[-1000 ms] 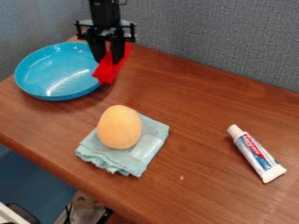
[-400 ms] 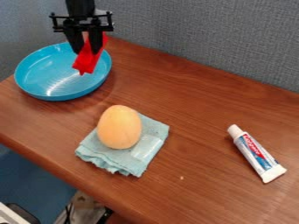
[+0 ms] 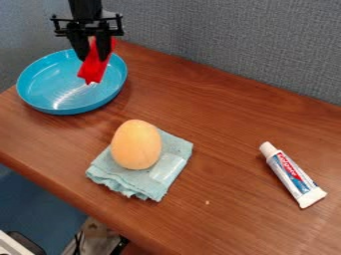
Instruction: Put the red object on the blue plate
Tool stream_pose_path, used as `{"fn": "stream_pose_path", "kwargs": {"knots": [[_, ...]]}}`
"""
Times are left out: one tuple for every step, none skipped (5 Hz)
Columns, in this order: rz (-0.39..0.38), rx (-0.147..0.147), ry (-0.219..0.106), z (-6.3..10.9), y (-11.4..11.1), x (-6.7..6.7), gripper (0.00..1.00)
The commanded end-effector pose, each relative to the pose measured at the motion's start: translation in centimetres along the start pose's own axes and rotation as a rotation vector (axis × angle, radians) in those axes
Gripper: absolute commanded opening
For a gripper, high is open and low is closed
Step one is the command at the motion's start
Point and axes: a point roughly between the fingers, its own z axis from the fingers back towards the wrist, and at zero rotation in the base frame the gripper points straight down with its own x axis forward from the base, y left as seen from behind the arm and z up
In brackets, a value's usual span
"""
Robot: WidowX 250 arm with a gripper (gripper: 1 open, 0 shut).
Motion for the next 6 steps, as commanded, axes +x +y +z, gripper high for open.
{"fn": "stream_pose_path", "kwargs": {"knots": [[0.032,0.02,-0.055,1.3,1.1,0.2,0.0],[0.045,0.03,-0.056,0.7,1.5,0.4,0.0],[0.058,0.04,-0.057,0.1,1.9,0.5,0.0],[0.073,0.048,-0.059,-0.4,2.2,0.7,0.0],[0.087,0.056,-0.057,-0.9,2.5,0.8,0.0],[0.096,0.061,-0.057,-1.2,2.6,1.0,0.0]]}}
